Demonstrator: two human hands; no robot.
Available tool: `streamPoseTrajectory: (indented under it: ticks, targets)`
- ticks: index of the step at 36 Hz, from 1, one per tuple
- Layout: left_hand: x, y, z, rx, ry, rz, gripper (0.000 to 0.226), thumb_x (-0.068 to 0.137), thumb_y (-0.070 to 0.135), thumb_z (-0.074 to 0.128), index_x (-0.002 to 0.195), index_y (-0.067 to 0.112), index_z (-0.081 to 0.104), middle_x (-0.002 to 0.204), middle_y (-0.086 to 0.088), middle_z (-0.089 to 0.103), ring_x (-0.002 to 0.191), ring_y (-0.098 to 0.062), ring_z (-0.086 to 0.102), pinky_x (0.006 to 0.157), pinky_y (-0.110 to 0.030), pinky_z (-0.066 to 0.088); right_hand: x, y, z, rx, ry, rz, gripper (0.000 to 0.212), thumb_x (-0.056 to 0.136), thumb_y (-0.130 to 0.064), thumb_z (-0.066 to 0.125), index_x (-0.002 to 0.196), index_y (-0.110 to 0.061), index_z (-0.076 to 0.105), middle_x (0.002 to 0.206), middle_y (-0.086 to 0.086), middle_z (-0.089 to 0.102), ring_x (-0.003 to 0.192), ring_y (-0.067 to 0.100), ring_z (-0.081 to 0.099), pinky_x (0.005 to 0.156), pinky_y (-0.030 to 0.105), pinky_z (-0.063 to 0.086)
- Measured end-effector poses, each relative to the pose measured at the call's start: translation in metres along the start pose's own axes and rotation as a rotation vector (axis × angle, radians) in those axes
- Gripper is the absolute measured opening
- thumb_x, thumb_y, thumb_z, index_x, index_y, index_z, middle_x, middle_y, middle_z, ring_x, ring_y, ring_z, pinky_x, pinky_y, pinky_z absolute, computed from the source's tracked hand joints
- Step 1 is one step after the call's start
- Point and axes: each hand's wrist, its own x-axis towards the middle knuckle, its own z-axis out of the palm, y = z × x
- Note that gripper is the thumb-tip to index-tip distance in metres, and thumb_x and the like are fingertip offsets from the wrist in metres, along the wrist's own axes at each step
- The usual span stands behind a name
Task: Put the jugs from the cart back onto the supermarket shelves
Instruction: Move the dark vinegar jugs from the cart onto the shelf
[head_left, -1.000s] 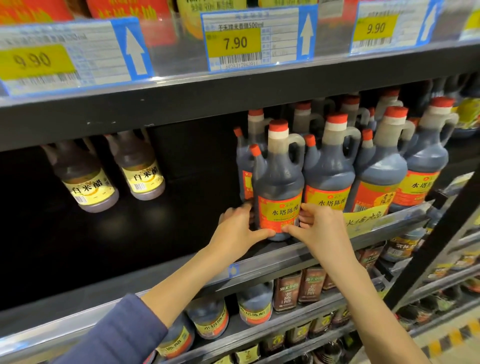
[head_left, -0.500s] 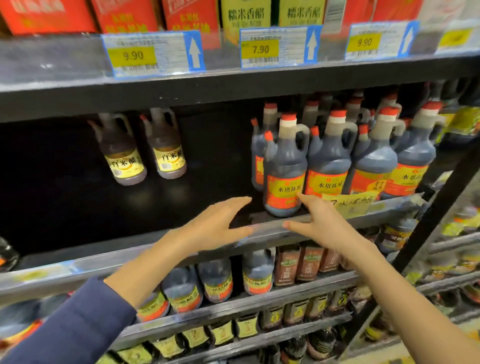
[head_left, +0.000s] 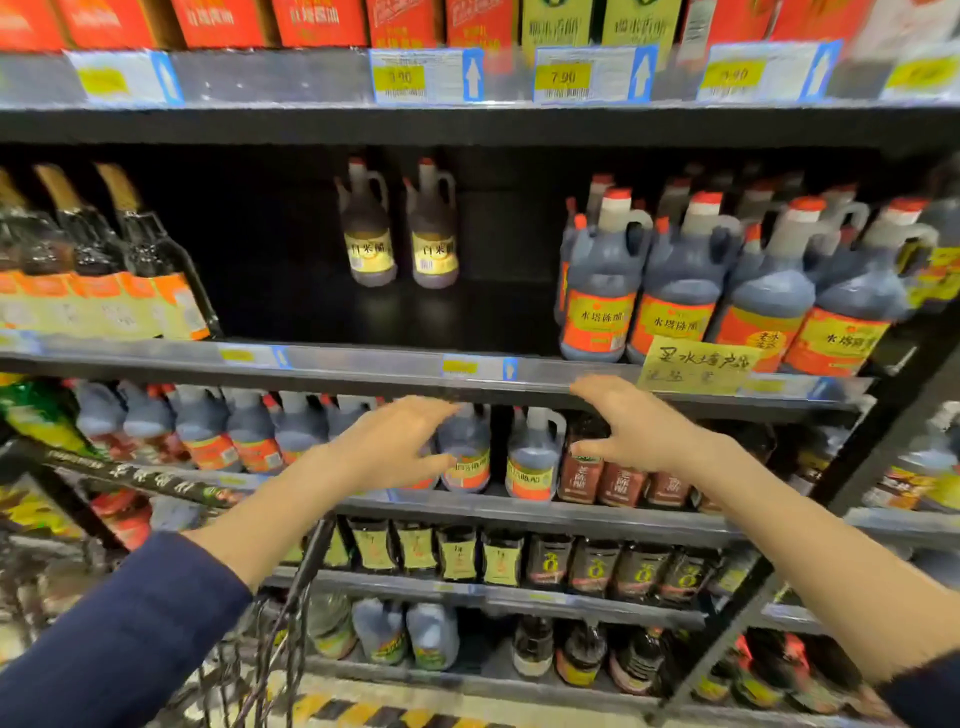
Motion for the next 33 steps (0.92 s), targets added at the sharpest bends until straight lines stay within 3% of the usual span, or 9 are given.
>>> streamPoseTrajectory:
  ticks: [6,16,21,25,28,33]
  targets:
    - [-0.067,0.003,0.015,0.034,-0.077,-0.114,0.065,0.095,0.045,0.049,0.150,0.021,0.024,0.152,0.002,0.036,0.139,-0.016,0.033,0.106,-0.032,0.035,-0.017,-0.020,0.014,-0.036,-0.025,-0.110,0.064,0.083,-0.035,0.064,0.137,-0.007,0.044,0.138,0.012,0.050,0.128,0.027,0.044,0.104,0.036,0.038]
    - [-0.178,-0.008,0.024,0.071,-0.185,-0.369,0.071,0.094,0.054,0.045,0.151,0.017,0.022,0.154,-0.002,0.033,0.139,-0.018,0.034,0.109,-0.032,0.035,-0.018,-0.091,0.031,-0.081,-0.150,-0.318,0.069,0.090,-0.035,0.059,0.147,-0.010,0.029,0.150,0.007,0.036,0.138,0.022,0.033,0.111,0.033,0.030]
    - [-0.237,-0.020,0.029,0.075,-0.211,-0.503,0.069,0.094,0.052,0.047,0.149,0.016,0.027,0.148,-0.005,0.041,0.130,-0.021,0.043,0.101,-0.034,0.042,-0.010,-0.142,0.038,-0.077,-0.186,-0.459,0.066,0.092,-0.038,0.056,0.146,-0.013,0.028,0.149,0.007,0.037,0.135,0.023,0.036,0.107,0.036,0.034]
    - [-0.291,-0.025,0.036,0.072,-0.241,-0.613,0.072,0.094,0.054,0.043,0.149,0.010,0.027,0.147,-0.010,0.042,0.133,-0.023,0.041,0.107,-0.033,0.036,0.000,-0.188,0.053,-0.083,-0.244,-0.560,0.069,0.093,-0.041,0.054,0.148,-0.015,0.024,0.152,0.007,0.033,0.137,0.023,0.034,0.109,0.035,0.034]
    - [-0.336,-0.030,0.040,0.040,-0.249,-0.711,0.093,0.076,0.074,0.027,0.144,0.012,0.034,0.141,-0.011,0.047,0.128,-0.025,0.044,0.103,-0.033,0.038,0.006,-0.230,0.068,-0.092,-0.246,-0.645,0.068,0.092,-0.040,0.055,0.148,-0.012,0.027,0.152,0.007,0.033,0.138,0.022,0.032,0.109,0.032,0.030]
    - [-0.414,-0.043,0.052,-0.041,-0.233,-0.870,0.102,0.063,0.071,0.020,0.143,0.010,0.036,0.140,-0.010,0.049,0.127,-0.024,0.046,0.101,-0.032,0.041,0.010,-0.306,0.091,-0.123,-0.344,-0.779,0.069,0.093,-0.044,0.052,0.149,-0.014,0.024,0.152,0.007,0.031,0.138,0.022,0.032,0.110,0.033,0.032]
